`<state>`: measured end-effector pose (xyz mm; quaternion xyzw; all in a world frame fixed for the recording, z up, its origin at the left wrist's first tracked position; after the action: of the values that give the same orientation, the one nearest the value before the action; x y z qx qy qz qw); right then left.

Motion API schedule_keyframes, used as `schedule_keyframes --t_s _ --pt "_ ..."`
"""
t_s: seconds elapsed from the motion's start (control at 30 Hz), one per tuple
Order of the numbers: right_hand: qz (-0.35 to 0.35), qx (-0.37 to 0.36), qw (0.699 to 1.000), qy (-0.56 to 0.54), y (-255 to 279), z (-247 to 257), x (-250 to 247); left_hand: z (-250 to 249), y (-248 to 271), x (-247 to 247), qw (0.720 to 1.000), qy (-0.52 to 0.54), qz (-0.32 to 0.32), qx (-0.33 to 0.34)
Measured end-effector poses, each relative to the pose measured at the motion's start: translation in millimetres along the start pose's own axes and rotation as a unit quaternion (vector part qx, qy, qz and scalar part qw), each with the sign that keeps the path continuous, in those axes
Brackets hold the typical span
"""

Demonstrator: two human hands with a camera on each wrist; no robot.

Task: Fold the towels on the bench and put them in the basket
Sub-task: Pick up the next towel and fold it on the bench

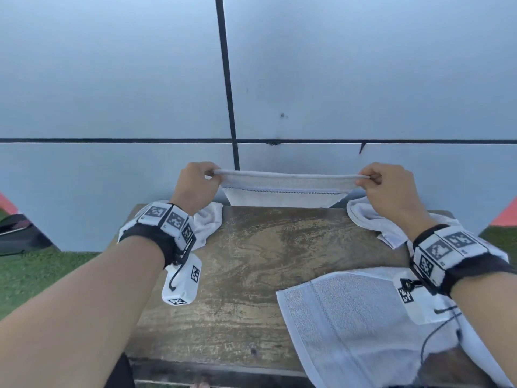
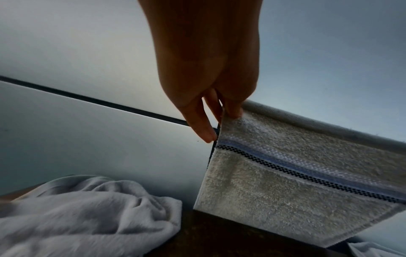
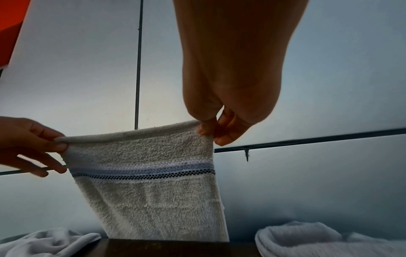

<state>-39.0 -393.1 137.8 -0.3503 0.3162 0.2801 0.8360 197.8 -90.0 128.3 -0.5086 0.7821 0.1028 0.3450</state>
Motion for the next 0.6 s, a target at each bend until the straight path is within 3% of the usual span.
schedule_keyframes --t_s 0.23,0.47,0.6 --pt "0.05 0.029 0.996 -0.061 69.1 10.7 -23.4 9.7 63.2 -9.5 0.993 0.093 0.062 -0.038" --pt "0.098 0.008 0.992 -0.073 111.8 34.9 -52.8 -11.6 127.6 -30.9 0.997 0.083 -0.01 -0.006" --pt "0.113 -0.001 0.992 -0.053 132.2 45.8 -70.7 -12.1 149.6 -41.7 0.998 0.069 -0.005 -0.012"
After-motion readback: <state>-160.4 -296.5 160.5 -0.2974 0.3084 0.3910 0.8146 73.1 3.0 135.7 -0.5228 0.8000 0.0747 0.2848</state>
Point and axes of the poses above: each hand's wrist, its own y-axis away from the middle knuckle, its own x-axis out of the palm, z = x × y, the point moved 9 cm from there along -y, towards the middle knuckle, and after that the axes turned 2 degrees about -x, right-handed, at the moved point
